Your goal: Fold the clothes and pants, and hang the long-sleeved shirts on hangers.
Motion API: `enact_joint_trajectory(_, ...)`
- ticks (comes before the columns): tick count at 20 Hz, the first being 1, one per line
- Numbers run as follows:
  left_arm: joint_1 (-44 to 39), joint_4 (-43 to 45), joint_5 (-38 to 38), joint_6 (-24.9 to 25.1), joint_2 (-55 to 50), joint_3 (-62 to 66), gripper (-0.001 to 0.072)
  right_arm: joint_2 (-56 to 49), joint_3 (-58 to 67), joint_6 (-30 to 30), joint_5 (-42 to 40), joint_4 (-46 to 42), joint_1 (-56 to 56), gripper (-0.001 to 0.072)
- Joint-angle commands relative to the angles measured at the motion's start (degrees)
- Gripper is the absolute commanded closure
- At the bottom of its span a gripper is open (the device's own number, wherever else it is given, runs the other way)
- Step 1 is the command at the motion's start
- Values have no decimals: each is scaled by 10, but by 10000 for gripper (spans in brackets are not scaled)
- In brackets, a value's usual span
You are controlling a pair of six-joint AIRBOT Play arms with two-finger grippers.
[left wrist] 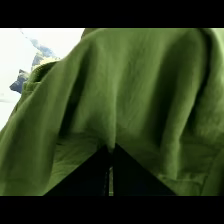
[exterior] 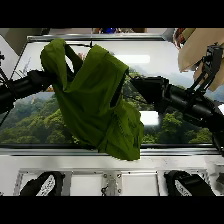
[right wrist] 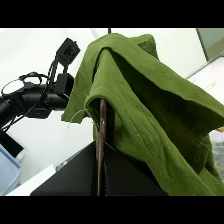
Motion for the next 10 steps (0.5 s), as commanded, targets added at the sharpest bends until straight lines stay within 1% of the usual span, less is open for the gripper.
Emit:
enact_joint_trajectory(1,0,75,-20,-16,39,-2,698,0,0,0,-17,0,0,704)
enact_joint_trajectory(3,-8,154,-43,-54,85,-25,698,0,0,0,-30,0,0,704)
enact_joint_trajectory(4,-19,179,-48,-70,111,-47,698,0,0,0,-34,0,0,704)
enact_joint_trajectory(7,-65,188,-47,-89,177,-115,698,0,0,0,-34,0,0,704)
enact_joint_trajectory(10,-126,188,-41,-110,218,-152,698,0,0,0,-34,0,0,704)
